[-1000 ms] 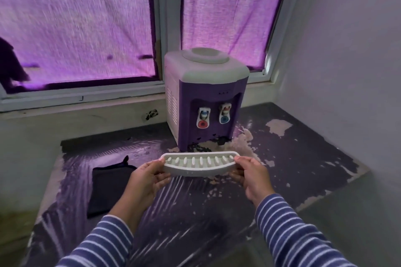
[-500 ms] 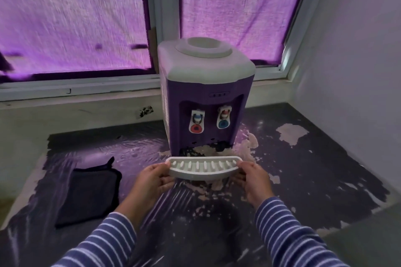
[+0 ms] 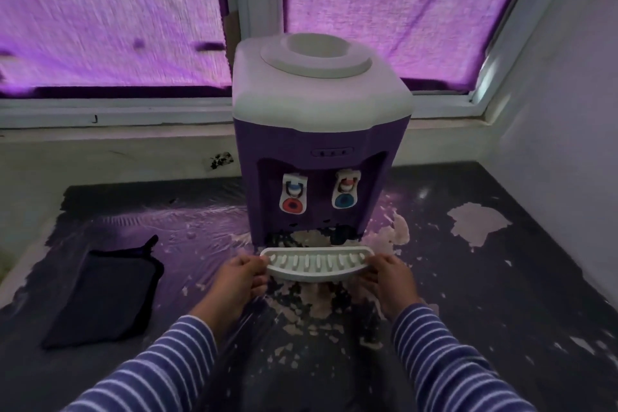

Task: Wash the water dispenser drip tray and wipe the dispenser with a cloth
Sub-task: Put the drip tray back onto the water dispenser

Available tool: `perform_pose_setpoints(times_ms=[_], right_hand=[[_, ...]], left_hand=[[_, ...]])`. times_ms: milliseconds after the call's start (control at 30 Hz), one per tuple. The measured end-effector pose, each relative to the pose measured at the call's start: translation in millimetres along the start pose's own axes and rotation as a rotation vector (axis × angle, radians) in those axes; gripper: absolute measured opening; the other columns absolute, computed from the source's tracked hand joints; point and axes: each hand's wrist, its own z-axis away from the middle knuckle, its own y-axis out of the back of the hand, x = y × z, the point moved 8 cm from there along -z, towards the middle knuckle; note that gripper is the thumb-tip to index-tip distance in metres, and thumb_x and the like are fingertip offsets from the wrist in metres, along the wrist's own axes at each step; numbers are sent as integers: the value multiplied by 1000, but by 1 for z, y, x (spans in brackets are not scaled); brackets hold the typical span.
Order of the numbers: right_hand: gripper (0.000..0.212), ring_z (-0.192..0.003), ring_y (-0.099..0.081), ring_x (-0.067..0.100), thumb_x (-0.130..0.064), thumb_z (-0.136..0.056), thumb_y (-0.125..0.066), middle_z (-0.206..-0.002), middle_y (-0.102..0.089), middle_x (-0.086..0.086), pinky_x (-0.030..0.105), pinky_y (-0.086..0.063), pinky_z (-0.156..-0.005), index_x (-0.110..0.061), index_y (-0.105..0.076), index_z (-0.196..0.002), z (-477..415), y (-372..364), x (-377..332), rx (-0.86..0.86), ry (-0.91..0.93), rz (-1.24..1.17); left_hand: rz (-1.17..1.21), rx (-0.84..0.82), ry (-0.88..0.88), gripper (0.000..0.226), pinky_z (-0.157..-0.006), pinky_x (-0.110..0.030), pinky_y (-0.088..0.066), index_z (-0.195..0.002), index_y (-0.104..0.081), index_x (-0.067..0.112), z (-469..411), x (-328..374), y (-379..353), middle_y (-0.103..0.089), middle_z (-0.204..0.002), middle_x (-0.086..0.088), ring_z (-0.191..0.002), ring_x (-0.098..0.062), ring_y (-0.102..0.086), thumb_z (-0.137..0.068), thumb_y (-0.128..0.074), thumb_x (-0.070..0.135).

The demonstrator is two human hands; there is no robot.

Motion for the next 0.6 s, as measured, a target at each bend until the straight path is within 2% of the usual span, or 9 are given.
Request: perform_pose_setpoints(times_ms=[133,300,333,433,500,567,600], right_hand=[[16,-95,-67,41,-8,-88,-59,-101,-69,25,52,-55,-85,1,-63,-102,-31,2,-2,-41,-49,79],[13,-98,-66,38,-8,-91,-56,-103,-68,23,50,-54,-89,-1,-62,-101,-56,-4,1,-111,-92,168],[12,-95,-66,37,-8,-92,-55,-102,-68,22,48,-55,-87,-2,-62,-99,-58,-5,2,-123,-107,191],[17,-75,-60,28,-10,-93,-53,-93,-65,19,37,-52,-67,0,-63,-102,-64,-9,5,-154,-137,270],[16,-67,-55,25,-10,-93,-53,-89,-63,19,34,-49,-59,-1,-63,-102,-68,-12,5,-148,-138,310],[12,-65,-55,24,-8,-92,-54,-89,-63,19,35,-50,-58,-2,-62,-100,-72,-15,6,-139,-133,317],[10,-68,-58,26,-7,-92,-54,-90,-64,20,38,-53,-62,-3,-62,-97,-75,-17,6,-137,-126,331]], left_hand=[[-35,120,-2,10,-43,-22,-44,-81,-53,6,-11,-9,-5,-52,-60,-10,-52,-17,-46,-90,-58,7],[-36,218,25,12,-43,-18,-49,-79,-52,8,-23,-19,-9,-54,-69,-14,-60,-23,-52,-90,-54,4],[-35,228,32,14,-43,-19,-49,-78,-52,8,-24,-21,-10,-53,-69,-14,-60,-23,-51,-91,-53,3],[-54,266,39,15,-48,-24,-50,-77,-52,8,-26,-23,-9,-53,-68,-13,-59,-22,-51,-91,-53,2],[-60,288,34,15,-54,-27,-49,-77,-53,7,-27,-21,-7,-54,-69,-14,-60,-24,-52,-91,-52,1],[-66,307,28,14,-54,-27,-49,-78,-53,5,-29,-19,-5,-55,-70,-14,-61,-24,-53,-91,-51,1],[-74,316,26,12,-51,-25,-50,-80,-52,5,-29,-18,-5,-55,-70,-14,-59,-24,-52,-91,-51,0]])
